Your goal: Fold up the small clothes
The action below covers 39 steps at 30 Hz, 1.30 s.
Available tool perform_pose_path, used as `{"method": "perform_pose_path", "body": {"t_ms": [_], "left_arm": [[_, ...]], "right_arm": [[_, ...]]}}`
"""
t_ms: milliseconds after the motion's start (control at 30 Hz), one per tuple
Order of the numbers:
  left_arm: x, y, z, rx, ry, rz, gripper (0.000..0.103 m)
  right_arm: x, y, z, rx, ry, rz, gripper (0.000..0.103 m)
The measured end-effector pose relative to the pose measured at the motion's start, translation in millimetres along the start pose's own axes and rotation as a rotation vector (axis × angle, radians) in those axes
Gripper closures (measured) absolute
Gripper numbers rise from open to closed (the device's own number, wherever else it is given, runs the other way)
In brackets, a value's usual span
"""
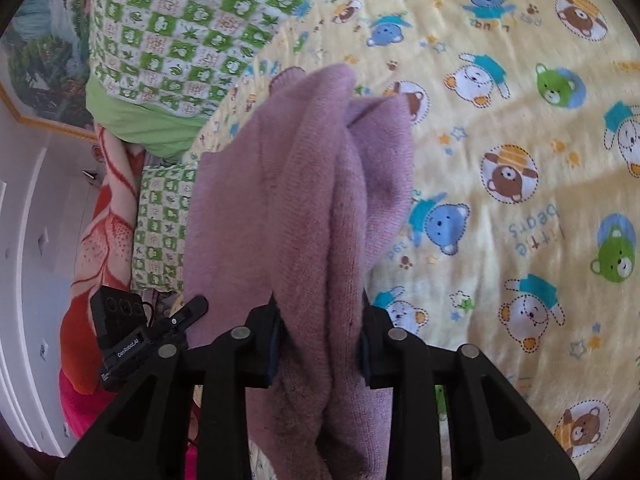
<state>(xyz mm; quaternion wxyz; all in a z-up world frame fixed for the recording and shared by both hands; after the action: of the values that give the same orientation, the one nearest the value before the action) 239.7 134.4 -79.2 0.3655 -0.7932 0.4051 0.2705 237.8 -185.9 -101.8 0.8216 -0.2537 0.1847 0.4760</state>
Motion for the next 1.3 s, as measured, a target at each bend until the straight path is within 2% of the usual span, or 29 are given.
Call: {"method": "perform_pose_path", "body": {"t_ms": [67,267,333,500,633,767,800,833,867,1000,1133,1300], "left_arm": [[-2,0,1,-0.006,-0.002,0.007,0.060],[-25,12,1,0.026,-0.018,0.015,0.057],[-33,19,3,0.036,-0.025,0.023,0.054],[-47,44,13,0.045,-0.021,0.071,0.053],[-47,66,21,0.049,-0.018,0.126,0.049],[-42,82,24,0.062,-0.013,0.161,0.052],[-41,84,23,0.077,-0.018,0.164,0.056],[-41,85,23,0.086,-0.027,0.163,0.063],[-40,86,23,0.096,-0.040,0.166,0.065],[-36,88,32,0.088,-0.065,0.181,0.071],[-32,92,34,0.095,-0.068,0.188,0.071],[-29,93,37,0.085,-0.072,0.196,0.069]], "right_arm": [[-3,2,0,0.009,0.009,-0.007,0.060],[-31,16,13,-0.043,0.071,-0.049,0.059],[-45,25,17,-0.070,0.090,-0.069,0.059],[-72,61,32,-0.159,0.131,-0.091,0.059],[-70,88,39,-0.223,0.184,-0.057,0.059],[-60,98,36,-0.228,0.212,-0.046,0.059],[-58,99,37,-0.233,0.224,-0.049,0.061],[-57,98,38,-0.239,0.239,-0.048,0.079],[-58,98,38,-0.240,0.247,-0.047,0.097],[-69,96,43,-0.248,0.238,-0.081,0.096],[-65,97,24,-0.235,0.303,-0.061,0.097],[-52,102,6,-0.187,0.325,-0.047,0.096]]}}
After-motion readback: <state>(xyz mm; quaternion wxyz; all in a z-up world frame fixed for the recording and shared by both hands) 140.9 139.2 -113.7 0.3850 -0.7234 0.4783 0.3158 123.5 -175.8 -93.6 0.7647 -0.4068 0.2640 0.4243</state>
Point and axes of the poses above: each gripper's, at about its wrist camera, not at the fingertips, and x roughly the way its jaws point, z to its left, y to its underside, the point moved 1 cm from there along x, roughly the way its jaws point, and after that the axes turned 3 degrees about -z, right-handed, at the moved point
